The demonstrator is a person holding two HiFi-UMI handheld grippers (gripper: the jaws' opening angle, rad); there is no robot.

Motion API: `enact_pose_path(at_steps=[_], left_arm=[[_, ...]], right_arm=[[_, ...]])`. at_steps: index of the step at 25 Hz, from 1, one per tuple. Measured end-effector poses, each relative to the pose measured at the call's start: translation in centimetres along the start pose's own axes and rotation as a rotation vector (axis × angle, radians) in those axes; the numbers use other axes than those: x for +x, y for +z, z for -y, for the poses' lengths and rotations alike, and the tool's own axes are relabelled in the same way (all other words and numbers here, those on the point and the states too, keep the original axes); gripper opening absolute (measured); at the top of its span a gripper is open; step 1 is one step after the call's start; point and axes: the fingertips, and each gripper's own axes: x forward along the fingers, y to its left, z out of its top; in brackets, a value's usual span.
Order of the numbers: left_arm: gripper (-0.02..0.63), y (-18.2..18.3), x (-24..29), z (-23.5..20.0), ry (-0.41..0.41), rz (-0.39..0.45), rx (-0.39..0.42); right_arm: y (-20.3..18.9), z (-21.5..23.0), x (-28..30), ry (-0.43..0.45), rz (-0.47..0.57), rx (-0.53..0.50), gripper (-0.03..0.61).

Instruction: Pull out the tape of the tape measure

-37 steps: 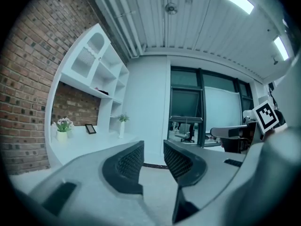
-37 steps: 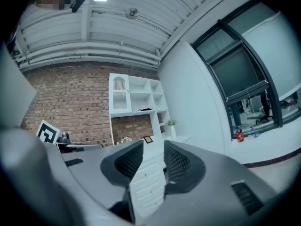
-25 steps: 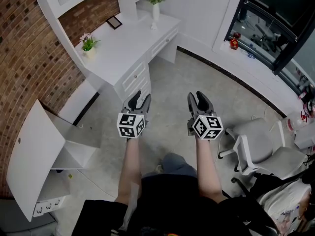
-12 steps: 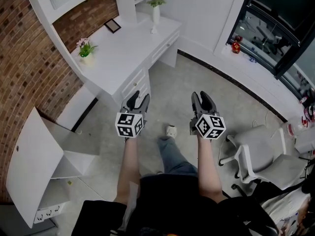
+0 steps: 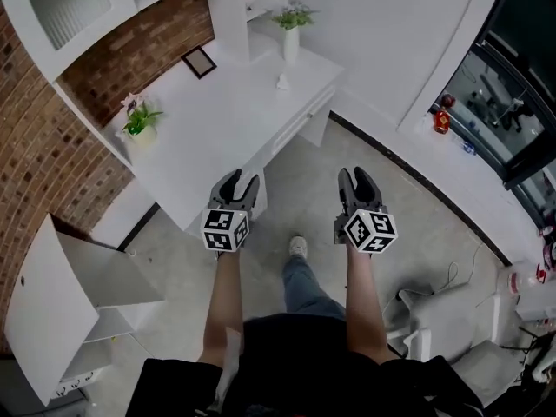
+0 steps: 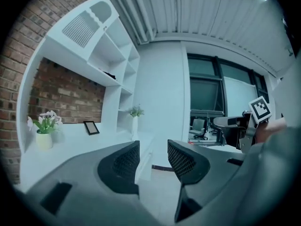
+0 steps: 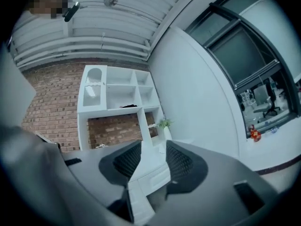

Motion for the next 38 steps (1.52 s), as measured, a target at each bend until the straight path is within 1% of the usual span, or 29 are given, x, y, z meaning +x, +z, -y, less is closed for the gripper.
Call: enact_pose_path(at_steps=[2, 5, 7, 9, 12, 17, 21, 27, 30, 33, 38], left_arm=[[0.158, 1.2, 4.9, -2.1, 0.022, 0.012, -0.012], [0.162, 2.5, 11.3, -4.9, 0.062, 0.004, -0.036], [0.163, 3.2, 14.9, -6.4, 0.086, -0.001, -0.050], [0.163, 3.9, 17.8, -7.6, 0.098, -0.009, -0.043], [0.163, 4.4, 20.5, -9.0, 0.111, -0.020, -0.030], [0.163, 4.1, 23.2, -10.4, 0.111, -0.042, -0.031], [0.163, 4.3, 25.8, -11.1, 0.082, -0.069, -0.011], [0.163, 6.4, 30.3, -11.7, 0.022, -0.066, 0.019], [0.163, 6.8, 32.5, -12.2, -0.010, -0.084, 0.043], [0.163, 6.4, 34.8, -13.0, -0.056, -0.143, 0.076], [0.163, 4.4, 39.3, -14.4, -0.176, -0.298, 0.182]], right_arm=[[0.8, 2.3, 5.5, 0.021, -0.008, 0.004, 0.144], [1.9, 4.9, 13.5, 0.067, -0.049, -0.005, 0.144], [2.2, 6.0, 18.0, 0.101, -0.082, -0.018, 0.144], [2.4, 7.0, 21.6, 0.120, -0.096, -0.006, 0.144], [2.2, 7.7, 25.3, 0.142, -0.108, 0.005, 0.144], [1.4, 8.1, 28.8, 0.163, -0.127, 0.024, 0.144], [1.7, 8.3, 30.8, 0.171, -0.131, 0.021, 0.144], [3.3, 8.8, 33.8, 0.158, -0.112, 0.014, 0.144], [3.6, 8.9, 35.1, 0.163, -0.118, -0.001, 0.144], [3.3, 8.9, 36.5, 0.184, -0.144, -0.032, 0.144], [1.7, 9.1, 39.6, 0.235, -0.232, -0.088, 0.144]])
